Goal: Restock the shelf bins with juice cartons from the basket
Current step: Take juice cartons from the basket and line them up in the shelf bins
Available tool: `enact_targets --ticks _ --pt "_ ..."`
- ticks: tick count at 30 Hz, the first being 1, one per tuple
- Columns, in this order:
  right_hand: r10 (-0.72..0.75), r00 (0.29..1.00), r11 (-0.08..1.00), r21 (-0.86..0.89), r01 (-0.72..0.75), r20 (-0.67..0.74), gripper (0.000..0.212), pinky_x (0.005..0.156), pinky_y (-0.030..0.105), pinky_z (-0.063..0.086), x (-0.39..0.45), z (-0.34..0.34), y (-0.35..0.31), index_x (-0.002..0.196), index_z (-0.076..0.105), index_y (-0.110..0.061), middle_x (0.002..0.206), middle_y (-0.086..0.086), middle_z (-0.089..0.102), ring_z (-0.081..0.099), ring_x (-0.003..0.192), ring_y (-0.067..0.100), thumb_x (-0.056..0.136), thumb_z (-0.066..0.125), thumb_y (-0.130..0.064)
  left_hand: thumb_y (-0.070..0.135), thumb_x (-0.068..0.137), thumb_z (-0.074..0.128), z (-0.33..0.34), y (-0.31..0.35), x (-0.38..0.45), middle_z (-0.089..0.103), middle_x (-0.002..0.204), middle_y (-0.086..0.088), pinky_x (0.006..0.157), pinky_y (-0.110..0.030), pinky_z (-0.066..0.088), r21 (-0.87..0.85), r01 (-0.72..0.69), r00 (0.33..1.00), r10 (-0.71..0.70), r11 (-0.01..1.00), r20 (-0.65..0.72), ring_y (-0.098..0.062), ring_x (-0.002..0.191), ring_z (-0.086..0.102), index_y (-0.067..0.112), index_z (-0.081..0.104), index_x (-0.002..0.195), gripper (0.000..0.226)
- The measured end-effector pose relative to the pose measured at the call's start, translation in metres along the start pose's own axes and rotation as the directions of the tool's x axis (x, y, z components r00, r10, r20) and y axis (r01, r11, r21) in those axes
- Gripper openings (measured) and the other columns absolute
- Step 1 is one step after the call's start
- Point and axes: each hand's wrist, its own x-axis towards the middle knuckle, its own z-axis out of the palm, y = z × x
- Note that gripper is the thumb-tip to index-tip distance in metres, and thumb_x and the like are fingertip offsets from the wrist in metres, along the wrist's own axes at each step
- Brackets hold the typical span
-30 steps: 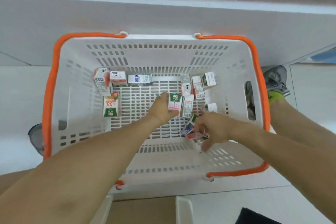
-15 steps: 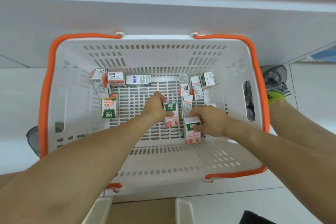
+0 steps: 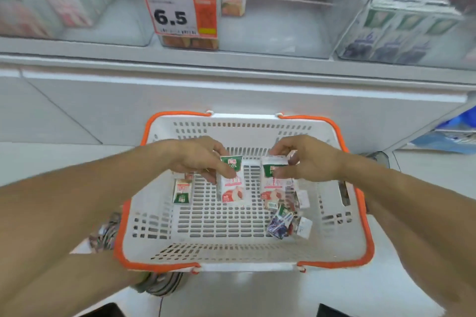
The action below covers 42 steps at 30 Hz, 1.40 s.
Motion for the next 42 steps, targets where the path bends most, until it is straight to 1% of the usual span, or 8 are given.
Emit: enact_targets --ticks 5,11,18,22,27,34,37,42 --pt "-0.122 0.992 0.954 0.273 0.125 -0.028 0.035 0.068 0.029 0.056 -0.015 -0.038 -0.083 0.110 0.067 -0.017 0.108 0.007 0.063 0.065 0.068 0.015 0.078 0.083 -0.015 0.010 0.076 0.083 -0.036 0.051 -0.091 0.074 0.099 -0.020 0.079 -0.035 0.056 0.129 -0.097 0.979 0.117 0.987 -0.165 -0.028 0.089 0.067 0.004 0.064 0.103 0.034" --pt "-0.289 0.957 0.868 0.422 0.261 0.003 0.031 0.064 0.023 0.054 -0.020 -0.065 -0.137 0.100 0.067 -0.004 0.097 0.012 0.070 0.071 0.069 0.021 0.073 0.081 0.003 0.014 0.087 0.068 -0.038 0.064 -0.161 0.074 0.108 -0.017 0.085 -0.038 0.058 -0.105 -0.248 0.949 0.219 0.963 -0.227 -0.023 0.091 0.071 0.007 0.067 0.110 0.023" --pt "-0.268 0.963 0.843 0.493 0.214 0.041 0.036 0.072 0.037 0.060 0.001 -0.070 -0.146 0.099 0.072 -0.004 0.098 0.022 0.071 0.072 0.088 0.040 0.067 0.082 -0.018 0.023 0.095 0.058 -0.041 0.068 -0.144 0.069 0.121 -0.017 0.093 -0.045 0.051 -0.224 -0.308 0.927 0.238 0.925 -0.290 -0.026 0.102 0.065 0.003 0.058 0.127 0.038" --pt "-0.257 0.966 0.833 0.510 0.214 0.015 0.038 0.071 0.036 0.060 0.006 -0.075 -0.149 0.101 0.071 -0.002 0.100 0.021 0.072 0.072 0.086 0.037 0.068 0.080 -0.019 0.030 0.098 0.054 -0.043 0.076 -0.133 0.064 0.127 -0.021 0.095 -0.050 0.049 -0.242 -0.316 0.921 0.237 0.917 -0.308 -0.029 0.102 0.062 0.004 0.058 0.130 0.042" --pt "-0.237 0.971 0.801 0.558 0.218 -0.040 0.038 0.076 0.041 0.062 0.013 -0.069 -0.155 0.103 0.071 0.000 0.105 0.029 0.066 0.071 0.091 0.043 0.073 0.079 -0.022 0.062 0.088 0.055 -0.048 0.081 -0.132 0.071 0.110 -0.009 0.090 -0.041 0.050 -0.252 -0.290 0.950 0.247 0.923 -0.190 -0.021 0.096 0.065 0.015 0.068 0.120 0.058" --pt "-0.222 0.959 0.750 0.598 0.284 -0.177 0.038 0.069 0.036 0.062 0.019 -0.063 -0.162 0.102 0.067 0.003 0.089 0.012 0.066 0.073 0.077 0.037 0.073 0.080 -0.017 0.029 0.078 0.072 -0.056 0.079 -0.140 0.072 0.112 -0.013 0.088 -0.038 0.052 -0.141 -0.351 0.927 0.322 0.926 -0.190 -0.021 0.097 0.067 0.011 0.064 0.123 0.050" --pt "-0.224 0.953 0.756 0.581 0.302 -0.203 0.032 0.071 0.037 0.062 0.020 -0.059 -0.163 0.105 0.068 0.000 0.097 0.016 0.068 0.073 0.080 0.032 0.082 0.075 -0.021 0.029 0.076 0.073 -0.058 0.076 -0.142 0.071 0.114 -0.016 0.090 -0.040 0.052 -0.139 -0.341 0.926 0.308 0.930 -0.217 -0.021 0.094 0.068 0.010 0.063 0.124 0.053" --pt "-0.268 0.963 0.766 0.614 0.191 0.036 0.055 0.092 0.049 0.056 0.019 -0.051 -0.160 0.126 0.061 -0.024 0.125 0.006 0.066 0.070 0.106 0.032 0.076 0.082 -0.022 0.030 0.071 0.075 -0.056 0.073 -0.146 0.074 0.105 -0.013 0.087 -0.043 0.056 -0.252 -0.319 0.931 0.252 0.914 -0.266 -0.025 0.090 0.069 0.016 0.074 0.109 0.040"
